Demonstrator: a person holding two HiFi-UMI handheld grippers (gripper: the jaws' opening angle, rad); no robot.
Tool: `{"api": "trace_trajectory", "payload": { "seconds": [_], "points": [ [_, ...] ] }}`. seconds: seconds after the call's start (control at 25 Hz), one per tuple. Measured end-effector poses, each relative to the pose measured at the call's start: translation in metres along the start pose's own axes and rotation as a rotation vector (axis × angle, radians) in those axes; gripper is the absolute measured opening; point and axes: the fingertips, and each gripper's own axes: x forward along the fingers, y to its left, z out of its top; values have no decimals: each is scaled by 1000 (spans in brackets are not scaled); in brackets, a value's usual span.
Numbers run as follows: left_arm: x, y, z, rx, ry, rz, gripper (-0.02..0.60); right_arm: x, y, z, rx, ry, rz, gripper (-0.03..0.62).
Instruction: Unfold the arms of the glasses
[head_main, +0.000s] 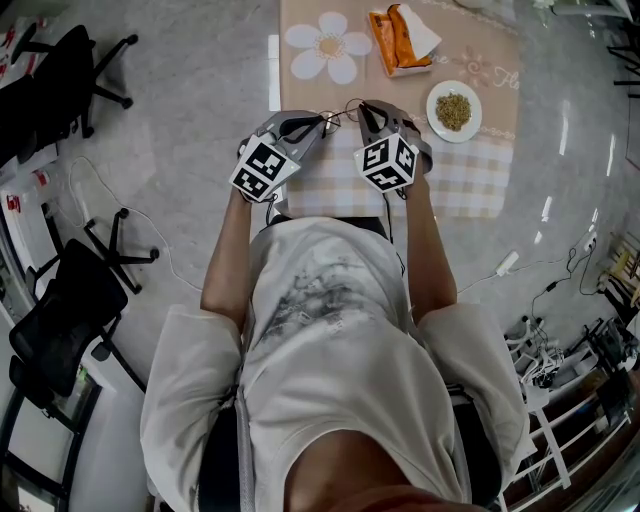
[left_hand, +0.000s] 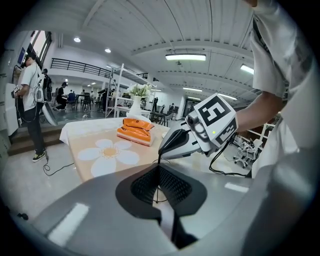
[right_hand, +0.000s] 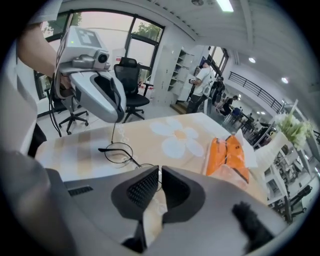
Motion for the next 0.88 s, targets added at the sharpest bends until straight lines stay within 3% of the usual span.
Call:
{"api": "trace_trajectory", "payload": {
  "seconds": [0.36, 0.48, 0.88],
  "points": [
    [0, -6, 1, 6, 3, -18, 6, -8, 27, 18, -39, -54, 53, 20],
    [-1, -6, 3, 11, 0, -20, 6, -11, 37, 20, -51, -61, 72, 75],
    [-3, -7, 8, 22, 0, -36, 6, -20, 72, 29, -110, -102, 160, 120]
  ]
}}
